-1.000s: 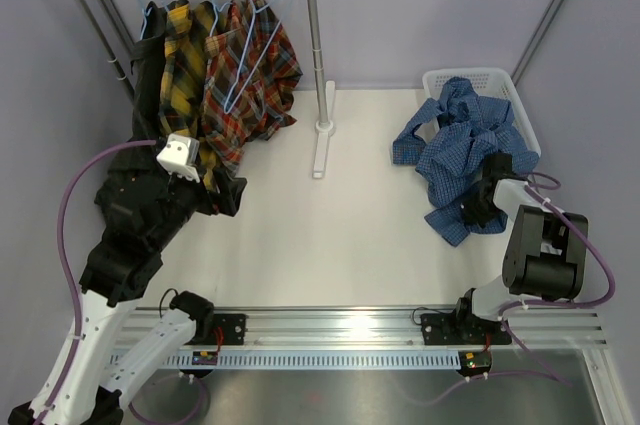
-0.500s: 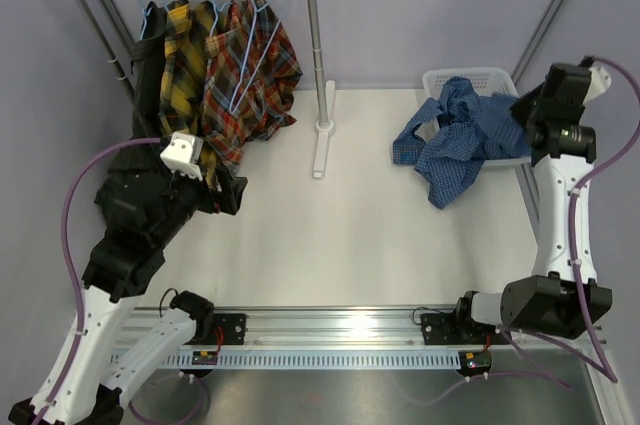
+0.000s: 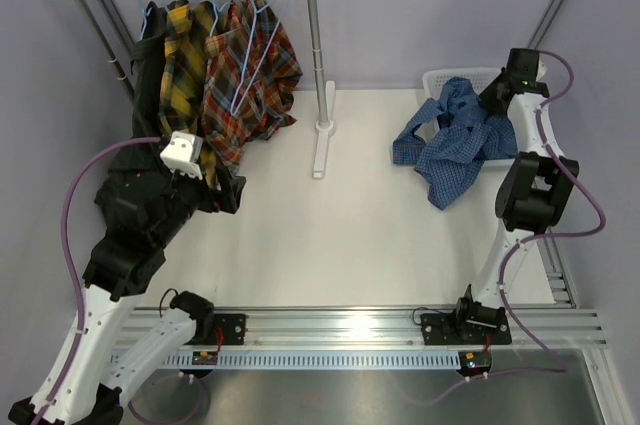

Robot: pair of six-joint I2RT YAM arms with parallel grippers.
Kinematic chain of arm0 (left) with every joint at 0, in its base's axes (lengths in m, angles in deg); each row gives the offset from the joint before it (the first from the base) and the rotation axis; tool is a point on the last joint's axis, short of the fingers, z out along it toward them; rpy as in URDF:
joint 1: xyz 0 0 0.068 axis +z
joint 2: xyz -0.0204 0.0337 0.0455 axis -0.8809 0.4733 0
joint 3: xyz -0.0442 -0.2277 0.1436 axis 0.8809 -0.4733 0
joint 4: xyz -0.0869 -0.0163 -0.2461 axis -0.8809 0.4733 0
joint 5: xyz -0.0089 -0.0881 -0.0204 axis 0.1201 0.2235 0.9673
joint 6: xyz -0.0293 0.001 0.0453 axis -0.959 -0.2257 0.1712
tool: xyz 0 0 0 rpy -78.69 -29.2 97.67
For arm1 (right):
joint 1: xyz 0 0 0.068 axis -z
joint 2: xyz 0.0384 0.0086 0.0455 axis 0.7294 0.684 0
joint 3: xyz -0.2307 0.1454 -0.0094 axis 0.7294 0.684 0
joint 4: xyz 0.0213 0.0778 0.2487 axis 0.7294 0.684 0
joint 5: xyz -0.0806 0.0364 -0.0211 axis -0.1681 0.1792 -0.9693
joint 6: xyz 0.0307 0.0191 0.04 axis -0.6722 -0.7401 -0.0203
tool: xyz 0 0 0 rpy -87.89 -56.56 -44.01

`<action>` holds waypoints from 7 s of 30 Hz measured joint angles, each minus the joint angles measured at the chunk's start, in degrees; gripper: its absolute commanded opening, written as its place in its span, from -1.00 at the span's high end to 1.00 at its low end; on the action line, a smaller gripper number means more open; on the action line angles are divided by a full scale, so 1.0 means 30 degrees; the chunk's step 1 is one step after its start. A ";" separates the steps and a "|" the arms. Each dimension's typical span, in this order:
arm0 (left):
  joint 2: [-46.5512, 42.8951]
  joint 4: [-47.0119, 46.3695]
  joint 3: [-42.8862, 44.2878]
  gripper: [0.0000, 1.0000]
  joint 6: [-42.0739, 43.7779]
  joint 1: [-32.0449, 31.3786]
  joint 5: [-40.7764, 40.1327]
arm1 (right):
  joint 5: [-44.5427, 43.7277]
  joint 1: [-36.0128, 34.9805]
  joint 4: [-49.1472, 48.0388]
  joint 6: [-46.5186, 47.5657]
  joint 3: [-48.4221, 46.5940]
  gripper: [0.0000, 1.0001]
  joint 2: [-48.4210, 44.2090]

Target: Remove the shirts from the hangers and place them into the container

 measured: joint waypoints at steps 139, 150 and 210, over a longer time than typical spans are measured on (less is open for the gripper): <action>-0.0954 0.1304 -0.0029 -0.98 -0.1151 -0.0029 0.0619 | -0.3206 -0.5115 -0.6863 -0.1304 1.9183 1.00 -0.9428; -0.1005 0.1297 -0.0036 -0.98 -0.0947 -0.0029 0.0270 | -0.3847 -0.4619 -0.2149 0.0590 1.1351 1.00 -1.0943; 0.0998 0.1472 0.1617 -0.98 -0.0918 -0.0029 0.0146 | -0.3606 0.0882 0.3206 0.0015 0.3082 -0.89 -0.0831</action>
